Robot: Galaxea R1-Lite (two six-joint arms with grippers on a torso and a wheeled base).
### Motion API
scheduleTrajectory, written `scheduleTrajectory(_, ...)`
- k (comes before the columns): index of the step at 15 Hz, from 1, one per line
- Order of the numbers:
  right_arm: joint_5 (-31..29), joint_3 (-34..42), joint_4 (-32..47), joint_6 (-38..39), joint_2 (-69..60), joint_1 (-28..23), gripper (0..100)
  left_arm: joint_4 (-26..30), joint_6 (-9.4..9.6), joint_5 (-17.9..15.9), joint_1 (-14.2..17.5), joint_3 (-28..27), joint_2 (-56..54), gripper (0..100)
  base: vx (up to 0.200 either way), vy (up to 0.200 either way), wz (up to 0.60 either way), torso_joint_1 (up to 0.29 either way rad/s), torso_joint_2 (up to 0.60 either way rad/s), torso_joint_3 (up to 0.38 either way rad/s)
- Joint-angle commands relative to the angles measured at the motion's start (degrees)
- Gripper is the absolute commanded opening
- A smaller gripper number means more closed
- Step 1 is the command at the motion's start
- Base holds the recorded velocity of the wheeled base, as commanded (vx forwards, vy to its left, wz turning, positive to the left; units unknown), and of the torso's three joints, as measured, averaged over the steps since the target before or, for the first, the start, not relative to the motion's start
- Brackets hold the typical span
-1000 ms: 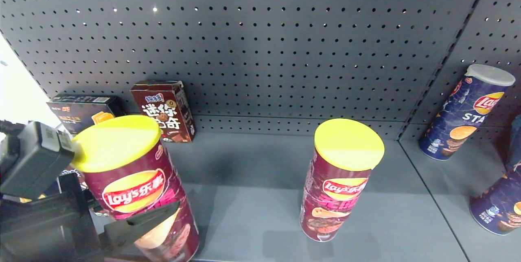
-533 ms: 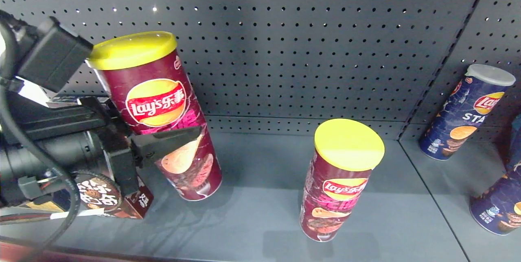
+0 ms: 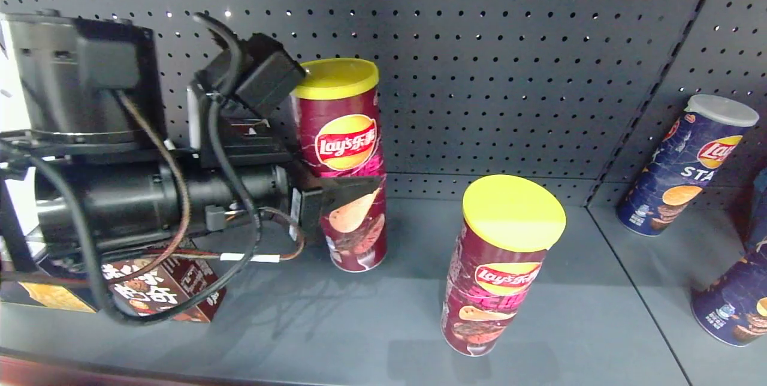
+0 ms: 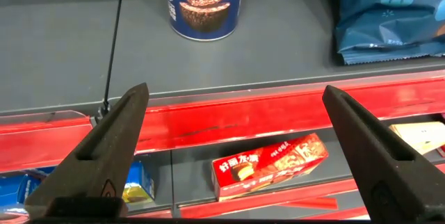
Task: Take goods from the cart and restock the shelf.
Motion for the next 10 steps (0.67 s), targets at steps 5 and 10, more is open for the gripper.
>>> scheduleTrajectory(5, 0.0, 0.0, 0.0, 0.0, 0.2, 0.0, 100, -7.0, 0.87, -6.7, 0.3, -4.9, 13.0, 0, 0.0, 0.0, 0.0, 0.0, 0.0, 0.0)
scheduleTrajectory(10, 0.0, 0.0, 0.0, 0.0, 0.2, 0.1, 100, -9.9, 4.12, -7.5, 1.2, -11.1, 20.6, 0, 0.0, 0.0, 0.0, 0.0, 0.0, 0.0)
